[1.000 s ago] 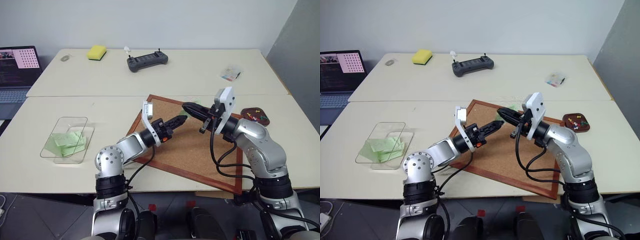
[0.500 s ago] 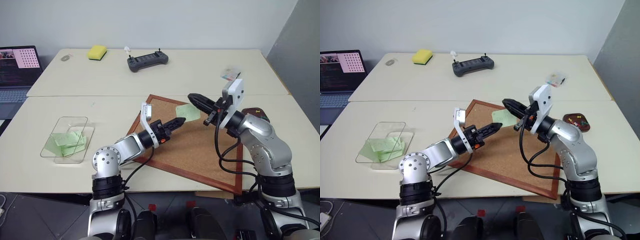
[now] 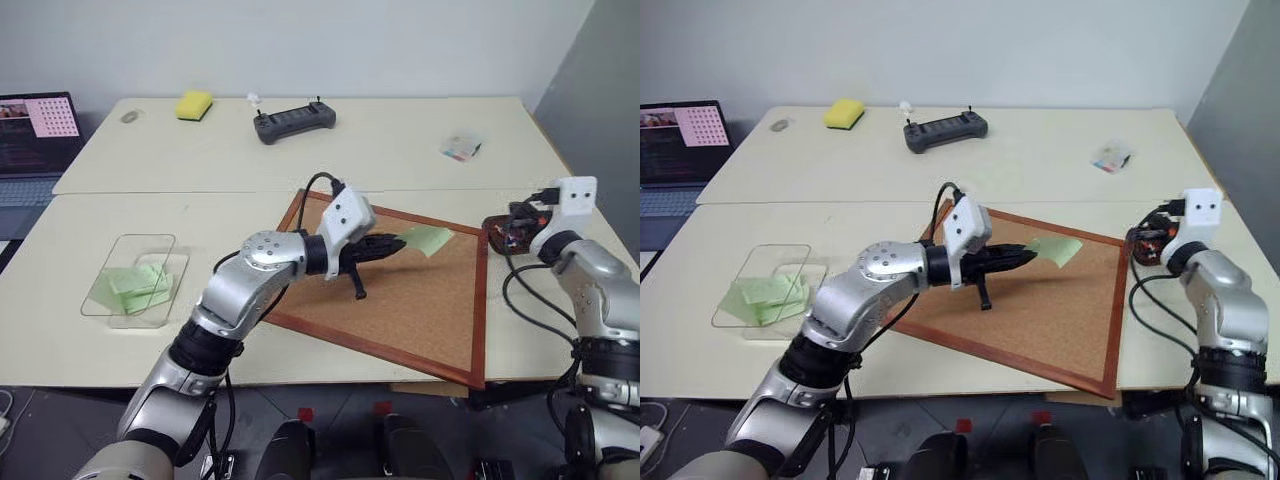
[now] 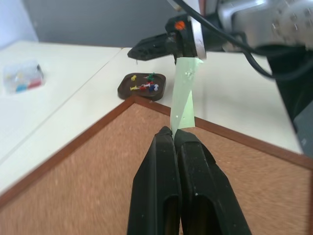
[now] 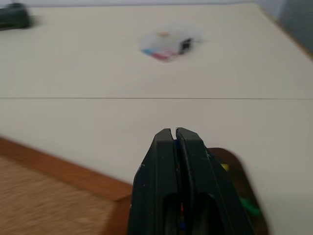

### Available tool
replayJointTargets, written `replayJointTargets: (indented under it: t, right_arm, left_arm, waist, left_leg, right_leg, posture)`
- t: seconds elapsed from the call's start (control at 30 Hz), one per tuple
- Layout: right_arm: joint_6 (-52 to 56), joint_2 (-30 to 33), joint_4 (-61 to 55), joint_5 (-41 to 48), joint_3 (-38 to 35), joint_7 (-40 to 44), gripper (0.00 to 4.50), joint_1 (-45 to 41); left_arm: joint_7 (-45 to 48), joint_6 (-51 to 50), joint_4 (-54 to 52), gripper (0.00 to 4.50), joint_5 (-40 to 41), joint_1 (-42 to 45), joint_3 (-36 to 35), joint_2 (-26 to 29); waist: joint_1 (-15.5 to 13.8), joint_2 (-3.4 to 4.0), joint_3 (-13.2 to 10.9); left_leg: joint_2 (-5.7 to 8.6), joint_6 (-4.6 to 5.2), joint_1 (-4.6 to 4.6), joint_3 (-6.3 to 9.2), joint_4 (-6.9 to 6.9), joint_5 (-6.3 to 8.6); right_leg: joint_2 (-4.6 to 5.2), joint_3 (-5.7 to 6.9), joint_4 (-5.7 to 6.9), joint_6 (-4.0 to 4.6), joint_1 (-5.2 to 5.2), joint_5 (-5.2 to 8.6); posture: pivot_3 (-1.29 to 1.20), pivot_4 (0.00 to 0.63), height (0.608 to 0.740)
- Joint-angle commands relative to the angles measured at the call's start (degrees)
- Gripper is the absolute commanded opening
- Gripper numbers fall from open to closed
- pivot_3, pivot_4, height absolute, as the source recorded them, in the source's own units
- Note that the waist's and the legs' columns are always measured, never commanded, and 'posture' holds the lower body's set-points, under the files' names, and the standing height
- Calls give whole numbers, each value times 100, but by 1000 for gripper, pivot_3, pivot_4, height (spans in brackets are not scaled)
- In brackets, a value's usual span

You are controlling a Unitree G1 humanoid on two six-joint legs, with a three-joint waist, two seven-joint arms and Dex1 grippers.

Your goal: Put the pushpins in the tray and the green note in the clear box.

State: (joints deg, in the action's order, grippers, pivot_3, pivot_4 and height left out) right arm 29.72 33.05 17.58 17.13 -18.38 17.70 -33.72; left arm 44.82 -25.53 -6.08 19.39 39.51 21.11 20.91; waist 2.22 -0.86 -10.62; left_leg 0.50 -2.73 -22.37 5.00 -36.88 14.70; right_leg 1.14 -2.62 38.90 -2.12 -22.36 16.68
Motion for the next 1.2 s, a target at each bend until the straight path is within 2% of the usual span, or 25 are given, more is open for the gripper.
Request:
replayJointTargets:
  t: [0.03,0.27,0.47,0.87,1.1,1.17,1.2]
  right_arm:
    - [-430,167,877,-67,-108,138,0,-477]
    - [-629,126,2290,48,-183,381,0,-1093]
    - [-667,54,2604,44,-118,507,0,-1225]
    - [-823,83,2724,-9,-122,493,2459,-1227]
    - [-1113,81,2649,-247,68,450,4062,-1130]
    - [-1239,43,2661,-303,87,384,4400,-1124]
    - [-1296,24,2672,-332,106,373,4400,-1122]
  left_arm:
    - [144,324,102,35,-248,108,55,-104]
    - [283,256,21,35,-412,-110,-3,-106]
    - [328,154,-108,35,-438,-232,-82,-63]
    - [318,241,-14,0,-561,-263,-152,-160]
    - [369,244,16,0,-555,-239,-161,-182]
    - [377,242,8,0,-559,-242,-149,-186]
    - [371,249,7,0,-568,-250,-147,-190]
  waist:
    - [9,1,0]
    - [20,1,-1]
    - [2,1,-1]
    - [4,1,-1]
    - [4,1,-1]
    - [6,2,-1]
    - [5,2,-1]
  left_leg:
    - [0,1,2,-1,0,0]
    - [-6,3,3,-1,-1,1]
    - [-5,3,-1,1,-5,1]
    - [-6,3,0,1,-5,1]
    - [-6,3,0,1,-6,1]
    - [-6,3,0,1,-6,1]
    - [-6,3,0,0,-6,1]
  right_leg:
    - [-1,-1,4,0,0,0]
    - [1,-5,6,0,1,0]
    - [10,-5,5,-1,1,-1]
    - [9,-4,6,-1,1,-1]
    - [9,-4,7,-1,1,-1]
    - [9,-4,7,-1,1,-1]
    - [9,-4,7,-1,1,-1]
  posture:
    - [0,150,740]
    - [0,150,740]
    - [0,150,740]
    - [0,150,740]
    - [0,150,740]
    - [0,150,740]
    - [0,150,740]
